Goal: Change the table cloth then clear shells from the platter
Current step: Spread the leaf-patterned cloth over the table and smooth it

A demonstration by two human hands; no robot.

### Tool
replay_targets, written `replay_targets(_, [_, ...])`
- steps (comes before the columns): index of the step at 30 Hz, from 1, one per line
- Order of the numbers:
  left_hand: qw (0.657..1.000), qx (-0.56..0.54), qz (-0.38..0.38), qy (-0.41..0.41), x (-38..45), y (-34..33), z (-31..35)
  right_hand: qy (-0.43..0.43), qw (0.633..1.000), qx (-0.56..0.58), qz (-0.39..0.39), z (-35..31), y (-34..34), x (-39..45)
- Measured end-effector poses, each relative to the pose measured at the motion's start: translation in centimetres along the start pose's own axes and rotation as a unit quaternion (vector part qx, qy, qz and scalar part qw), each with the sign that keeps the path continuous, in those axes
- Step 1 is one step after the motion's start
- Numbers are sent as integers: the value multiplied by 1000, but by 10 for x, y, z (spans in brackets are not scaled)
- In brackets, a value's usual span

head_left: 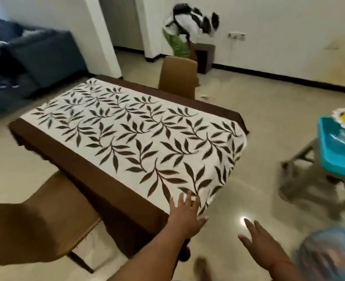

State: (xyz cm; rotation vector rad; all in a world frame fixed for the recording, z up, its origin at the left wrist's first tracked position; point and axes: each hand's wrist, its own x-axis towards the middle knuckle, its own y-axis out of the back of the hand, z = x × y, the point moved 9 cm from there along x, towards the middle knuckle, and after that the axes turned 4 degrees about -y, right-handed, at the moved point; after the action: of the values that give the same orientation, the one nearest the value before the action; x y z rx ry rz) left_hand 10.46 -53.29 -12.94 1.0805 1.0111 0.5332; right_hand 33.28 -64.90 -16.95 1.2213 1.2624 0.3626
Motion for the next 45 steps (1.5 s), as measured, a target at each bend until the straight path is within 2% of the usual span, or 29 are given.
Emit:
replay_targets(5, [998,-36,-8,58,88,22,-14,80,995,-55,-28,-41,58,95])
replay_targets(8, [995,-47,-10,83,132,41,-14,100,991,-76,-37,-46,94,153])
replay_targets(13, [978,-100,0,181,167,54,-46,156,978,-129,-53,-74,147,243])
replay_targets(16, [949,-151,26,277,171,51,-72,234,956,-169,-45,-115,169,306])
replay_targets(18, [931,-154,33,330,168,48,-77,299,935,-186,-29,-148,184,335])
replay_targets(19, [928,-152,29,339,168,43,-75,304,934,-186,-29,-153,190,342])
replay_targets(21, [887,-181,25,425,165,42,-67,359,906,-220,-37,-178,205,373])
replay_targets(23, [859,-216,26,463,155,36,-60,378,892,-241,-63,-187,208,385])
replay_targets(25, [831,-229,18,507,155,32,-40,407,863,-294,-62,-183,219,402])
replay_targets(28, [798,-259,3,544,157,26,-18,431,840,-325,-55,-188,231,426])
replay_targets(34, [754,-294,19,587,161,23,-10,451,827,-336,-26,-202,229,434])
replay_targets(40, [740,-317,24,593,165,20,-7,455,822,-342,-12,-191,222,435])
replay_targets(45, [705,-367,31,606,165,23,-9,455,827,-330,-24,-188,222,434])
